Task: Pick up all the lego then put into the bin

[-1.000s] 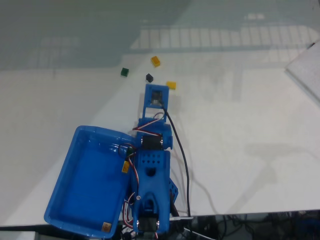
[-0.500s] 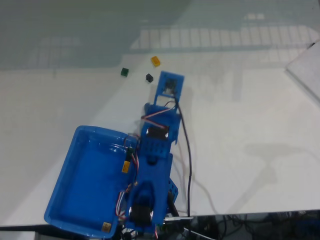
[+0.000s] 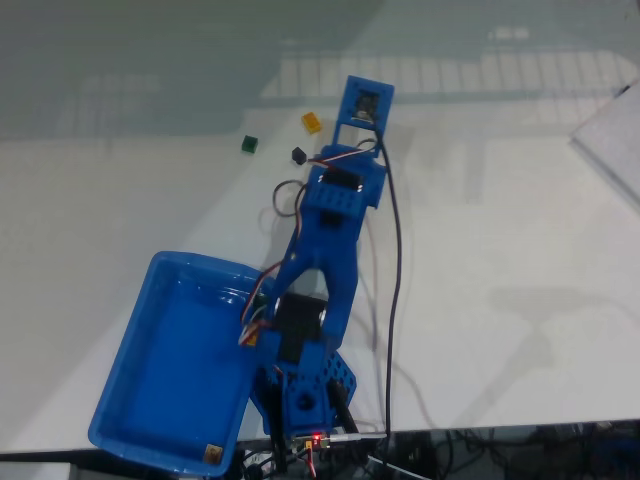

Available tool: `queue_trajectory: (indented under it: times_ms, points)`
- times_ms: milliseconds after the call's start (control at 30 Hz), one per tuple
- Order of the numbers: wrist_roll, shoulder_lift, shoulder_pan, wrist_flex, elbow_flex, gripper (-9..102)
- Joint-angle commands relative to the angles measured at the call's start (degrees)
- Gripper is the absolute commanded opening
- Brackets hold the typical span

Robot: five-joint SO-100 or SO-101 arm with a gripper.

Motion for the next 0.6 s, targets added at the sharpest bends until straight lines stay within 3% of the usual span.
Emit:
queue_trajectory:
  times_ms: [0, 567]
  points:
    - [-1.8, -4.0, 0.3, -0.8, -6.0, 26]
    - [-1.3, -23.6, -1.0, -0.8, -17.4, 25]
